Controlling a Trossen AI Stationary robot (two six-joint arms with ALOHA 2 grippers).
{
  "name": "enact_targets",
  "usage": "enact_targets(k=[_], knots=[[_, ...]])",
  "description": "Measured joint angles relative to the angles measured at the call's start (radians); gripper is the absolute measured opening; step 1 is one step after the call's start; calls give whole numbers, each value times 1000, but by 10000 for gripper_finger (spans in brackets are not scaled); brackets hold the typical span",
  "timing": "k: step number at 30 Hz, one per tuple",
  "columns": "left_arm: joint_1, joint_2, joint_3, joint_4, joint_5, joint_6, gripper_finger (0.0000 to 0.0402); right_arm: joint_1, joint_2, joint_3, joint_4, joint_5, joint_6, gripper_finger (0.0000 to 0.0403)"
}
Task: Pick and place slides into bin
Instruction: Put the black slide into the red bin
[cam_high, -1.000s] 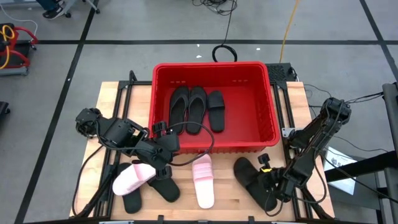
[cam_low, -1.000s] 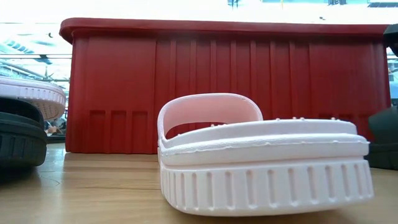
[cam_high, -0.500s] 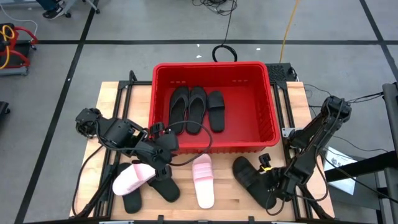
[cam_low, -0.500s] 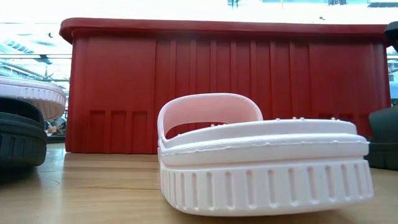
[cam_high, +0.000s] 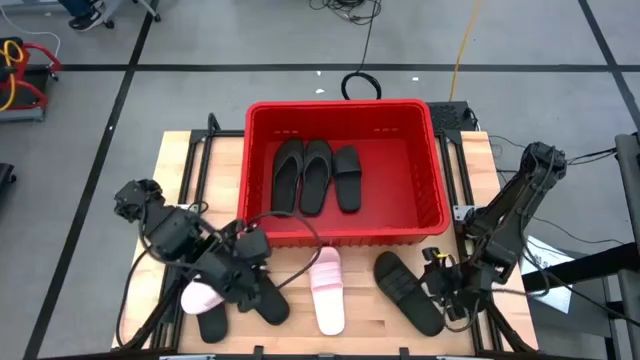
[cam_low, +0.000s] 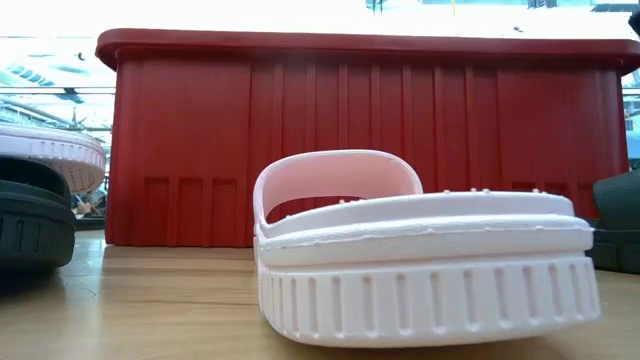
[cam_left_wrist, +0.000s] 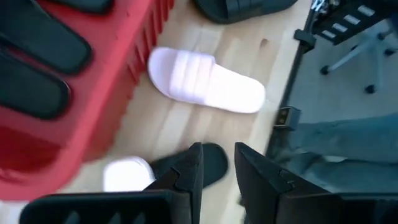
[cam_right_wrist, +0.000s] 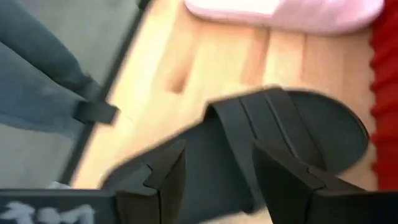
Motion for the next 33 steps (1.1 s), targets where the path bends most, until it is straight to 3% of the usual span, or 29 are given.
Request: enact_targets(k=[5,12,17,24,33], knots=[[-73,-2,-55,0,-3,-233,88,0,-44,0,82,0,-3,152],[-176,0,-200,-1,127,-622,88,0,-66,0,155,-1,-24,107],[-274,0,-272,1,162,-937,88,0,-70,0,184,0,-17,87],[-432,0,-333,0,33,-1364,88,-2,-70,0,200,1,-15,69],[-474,0,-478,0,38,-1331,88,-3,-70,0,269,3,-12,57]])
